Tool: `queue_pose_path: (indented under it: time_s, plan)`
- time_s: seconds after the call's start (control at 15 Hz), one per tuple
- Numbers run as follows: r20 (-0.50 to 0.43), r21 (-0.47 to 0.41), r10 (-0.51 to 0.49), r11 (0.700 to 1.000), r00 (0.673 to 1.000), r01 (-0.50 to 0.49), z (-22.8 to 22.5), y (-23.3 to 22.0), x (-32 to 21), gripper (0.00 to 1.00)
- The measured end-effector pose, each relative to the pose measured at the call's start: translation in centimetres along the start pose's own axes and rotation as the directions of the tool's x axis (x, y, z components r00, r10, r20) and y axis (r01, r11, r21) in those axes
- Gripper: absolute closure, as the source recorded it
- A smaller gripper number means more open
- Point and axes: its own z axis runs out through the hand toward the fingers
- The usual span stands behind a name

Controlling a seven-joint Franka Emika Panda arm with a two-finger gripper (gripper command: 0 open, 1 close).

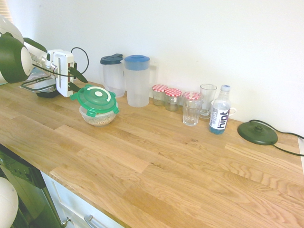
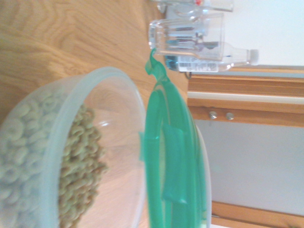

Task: Cover the lid of food container

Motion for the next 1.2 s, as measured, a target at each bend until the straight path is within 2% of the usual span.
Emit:
queue_pose_path:
  time_s: [0.33,0.6,0.87,1.07,1.2]
  plan:
    - [0.132,0.124,-0.075,0.991,0.988,0.058,-3.0,2.8,1.3,0.0]
    - [0.26,0.301,-0.171,0.95,0.95,0.088,-3.5,9.6,6.9,0.0]
    - [0.385,0.509,-0.267,0.86,0.884,0.038,-0.5,15.8,12.2,0.0]
    - [0.455,0.64,-0.336,0.768,0.824,-0.04,2.8,18.9,15.3,0.0]
    - [0.492,0.709,-0.367,0.695,0.789,-0.119,5.7,21.0,17.4,0.0]
